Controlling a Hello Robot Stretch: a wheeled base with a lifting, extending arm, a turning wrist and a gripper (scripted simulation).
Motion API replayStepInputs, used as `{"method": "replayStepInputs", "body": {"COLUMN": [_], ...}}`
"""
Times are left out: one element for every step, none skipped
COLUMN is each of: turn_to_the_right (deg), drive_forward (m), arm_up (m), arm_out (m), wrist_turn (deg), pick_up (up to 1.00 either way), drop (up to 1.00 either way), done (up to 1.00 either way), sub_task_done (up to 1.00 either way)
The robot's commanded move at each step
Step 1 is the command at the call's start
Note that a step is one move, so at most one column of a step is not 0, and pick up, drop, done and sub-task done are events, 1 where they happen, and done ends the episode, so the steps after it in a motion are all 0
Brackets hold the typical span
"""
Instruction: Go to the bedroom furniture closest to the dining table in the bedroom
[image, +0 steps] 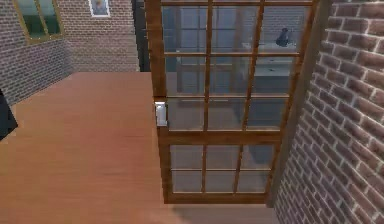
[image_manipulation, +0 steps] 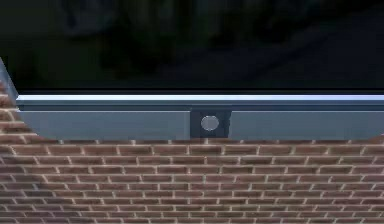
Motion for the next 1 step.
{"method": "replayStepInputs", "body": {"turn_to_the_right": [-45.0], "drive_forward": [0.0], "arm_up": [0.0], "arm_out": [0.0], "wrist_turn": [0.0], "pick_up": [0.0], "drop": [0.0], "done": [0.0], "sub_task_done": [0.0]}}
